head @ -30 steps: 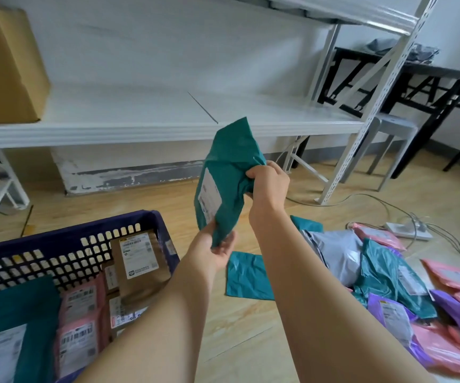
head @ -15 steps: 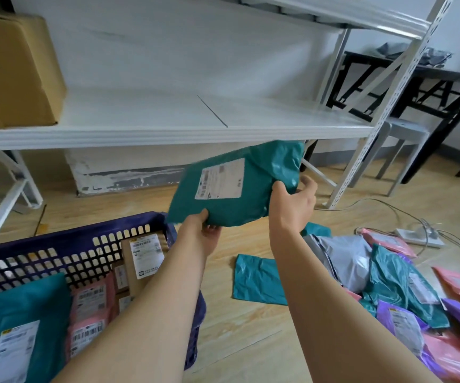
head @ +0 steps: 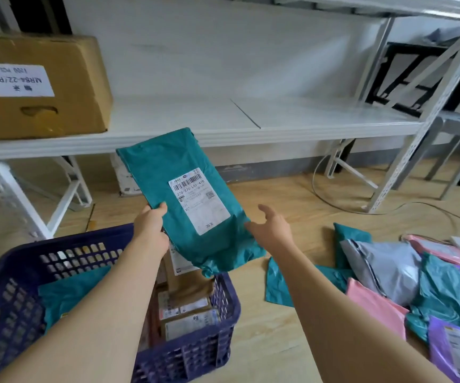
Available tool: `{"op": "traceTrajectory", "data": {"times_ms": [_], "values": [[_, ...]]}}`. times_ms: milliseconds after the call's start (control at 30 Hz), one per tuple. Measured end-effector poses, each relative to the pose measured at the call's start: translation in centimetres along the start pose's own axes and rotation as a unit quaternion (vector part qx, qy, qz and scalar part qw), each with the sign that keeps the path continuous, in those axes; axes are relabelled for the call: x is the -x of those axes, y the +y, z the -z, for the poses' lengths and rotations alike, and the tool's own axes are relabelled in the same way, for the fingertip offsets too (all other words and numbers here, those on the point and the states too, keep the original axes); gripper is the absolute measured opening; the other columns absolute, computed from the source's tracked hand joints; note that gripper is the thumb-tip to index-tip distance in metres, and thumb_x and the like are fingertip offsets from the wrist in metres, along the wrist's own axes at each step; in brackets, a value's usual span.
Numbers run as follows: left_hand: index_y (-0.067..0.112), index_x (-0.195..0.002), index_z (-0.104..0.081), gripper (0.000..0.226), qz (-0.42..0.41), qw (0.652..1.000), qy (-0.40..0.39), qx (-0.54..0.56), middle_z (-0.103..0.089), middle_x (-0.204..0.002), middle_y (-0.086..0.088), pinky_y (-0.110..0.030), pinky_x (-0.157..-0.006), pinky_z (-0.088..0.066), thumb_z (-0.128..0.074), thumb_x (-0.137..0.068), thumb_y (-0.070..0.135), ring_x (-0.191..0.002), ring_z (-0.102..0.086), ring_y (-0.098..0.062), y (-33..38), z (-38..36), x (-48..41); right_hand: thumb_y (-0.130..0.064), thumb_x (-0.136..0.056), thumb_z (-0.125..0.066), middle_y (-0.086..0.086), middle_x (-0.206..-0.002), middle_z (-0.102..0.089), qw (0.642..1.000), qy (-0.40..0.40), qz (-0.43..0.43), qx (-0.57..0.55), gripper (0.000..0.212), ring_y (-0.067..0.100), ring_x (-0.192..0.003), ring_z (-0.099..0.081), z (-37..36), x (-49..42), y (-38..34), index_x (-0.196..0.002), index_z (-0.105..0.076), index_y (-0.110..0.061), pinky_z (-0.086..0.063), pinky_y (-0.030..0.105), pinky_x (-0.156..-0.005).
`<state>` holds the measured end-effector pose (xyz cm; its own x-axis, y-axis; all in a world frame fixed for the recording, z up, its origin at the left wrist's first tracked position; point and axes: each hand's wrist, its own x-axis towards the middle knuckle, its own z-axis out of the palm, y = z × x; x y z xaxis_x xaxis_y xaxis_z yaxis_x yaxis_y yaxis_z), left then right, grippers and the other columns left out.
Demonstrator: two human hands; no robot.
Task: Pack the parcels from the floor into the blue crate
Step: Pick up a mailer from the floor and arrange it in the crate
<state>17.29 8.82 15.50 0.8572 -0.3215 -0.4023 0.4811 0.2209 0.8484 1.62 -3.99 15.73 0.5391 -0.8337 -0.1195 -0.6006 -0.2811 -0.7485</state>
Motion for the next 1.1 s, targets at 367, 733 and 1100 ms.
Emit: {"op": "traceTrajectory", "data": {"times_ms": [367,733,1100], "values": [[0.019,-0.087,-0.059,0.017,-0.005,0.997,-0.012,-0.070,-0.064,-0.097,-0.004,-0.039,-0.082,-0.049,-0.048,-0.097,0.009,-0.085,-0.061,-0.022,2.4,9.1,-3.1,-0.028,-0.087,-0.058,0.008,-0.105,-0.066,0.987,-0.147,0.064,-0.007,0.042,0.028,-0.084,-0.066,-9.8,0.1,-4.8,-0.126,-0.053,-0.013,-0.056,0.040,-0.072],[0.015,-0.098,-0.065,0.010,0.060,0.977,0.093,-0.182,-0.068,-0.100,-0.012,-0.045,-0.089,-0.049,-0.058,-0.091,0.013,-0.087,-0.063,-0.027,-2.3,20.1,-8.0,-0.023,-0.084,-0.069,0.019,-0.096,-0.070,0.918,-0.381,-0.109,0.037,0.032,0.018,-0.053,-0.062,-20.7,0.0,-3.4,-0.102,-0.053,-0.002,-0.058,0.032,-0.063],[0.006,-0.122,-0.055,0.031,0.244,0.908,0.046,-0.338,-0.063,-0.116,-0.020,-0.051,-0.092,-0.050,-0.054,-0.094,0.021,-0.105,-0.062,-0.036,-9.1,25.1,-11.1,-0.015,-0.093,-0.050,0.016,-0.082,-0.066,0.867,-0.443,-0.119,0.194,0.016,0.019,-0.052,-0.059,-27.8,0.9,0.1,-0.081,-0.052,-0.004,-0.055,0.030,-0.061]]}}
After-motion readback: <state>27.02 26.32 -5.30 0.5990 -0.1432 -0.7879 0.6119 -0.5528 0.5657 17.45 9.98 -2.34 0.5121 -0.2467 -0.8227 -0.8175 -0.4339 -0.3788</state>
